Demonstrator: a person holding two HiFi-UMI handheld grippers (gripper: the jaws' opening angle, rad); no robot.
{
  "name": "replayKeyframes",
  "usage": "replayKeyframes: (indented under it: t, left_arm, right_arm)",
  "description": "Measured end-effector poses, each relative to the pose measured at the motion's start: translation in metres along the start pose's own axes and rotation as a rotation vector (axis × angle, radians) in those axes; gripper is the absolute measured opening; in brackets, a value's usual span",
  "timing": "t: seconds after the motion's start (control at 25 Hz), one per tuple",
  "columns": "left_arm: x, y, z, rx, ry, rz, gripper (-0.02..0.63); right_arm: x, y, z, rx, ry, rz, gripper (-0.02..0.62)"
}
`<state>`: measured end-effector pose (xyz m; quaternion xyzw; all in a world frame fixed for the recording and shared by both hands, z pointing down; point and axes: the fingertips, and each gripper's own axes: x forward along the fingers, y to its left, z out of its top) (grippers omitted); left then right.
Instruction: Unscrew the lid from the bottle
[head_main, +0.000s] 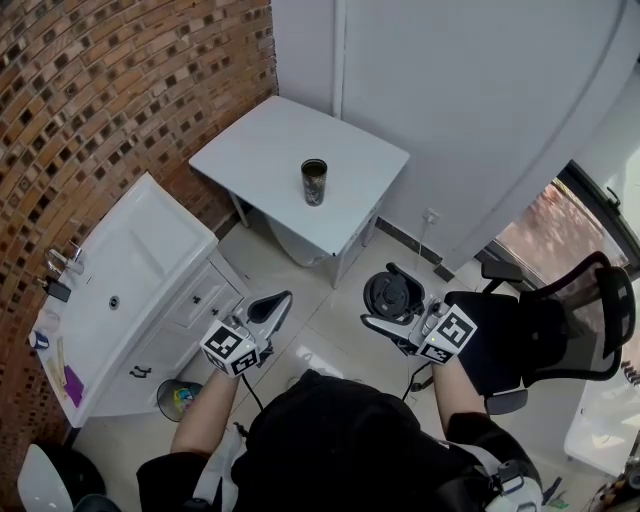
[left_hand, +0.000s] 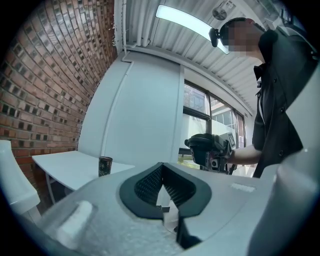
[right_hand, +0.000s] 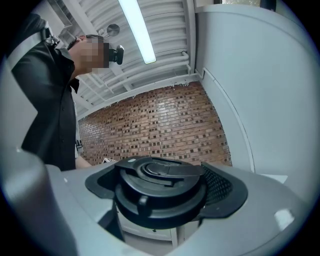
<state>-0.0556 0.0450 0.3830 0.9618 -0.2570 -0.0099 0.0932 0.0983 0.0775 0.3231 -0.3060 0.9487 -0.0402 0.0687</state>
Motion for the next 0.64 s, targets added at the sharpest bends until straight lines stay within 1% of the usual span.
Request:
replayKeyframes:
  t: [0.36,0.64]
  left_arm:
    - [0.0086,0.0002,-0.0012,0.005,-0.010,-0.007,0.002]
    - [0.0098,-0.0005,-0.0038,-0.023,-0.027,-0.008,0.002]
  right_arm:
    - [0.0054,-0.0004,0.0052,-0.021,0.005,0.026,0.479]
    - [0.0013,0.0006,0.0067,-0.032,0.012,0.030,0.479]
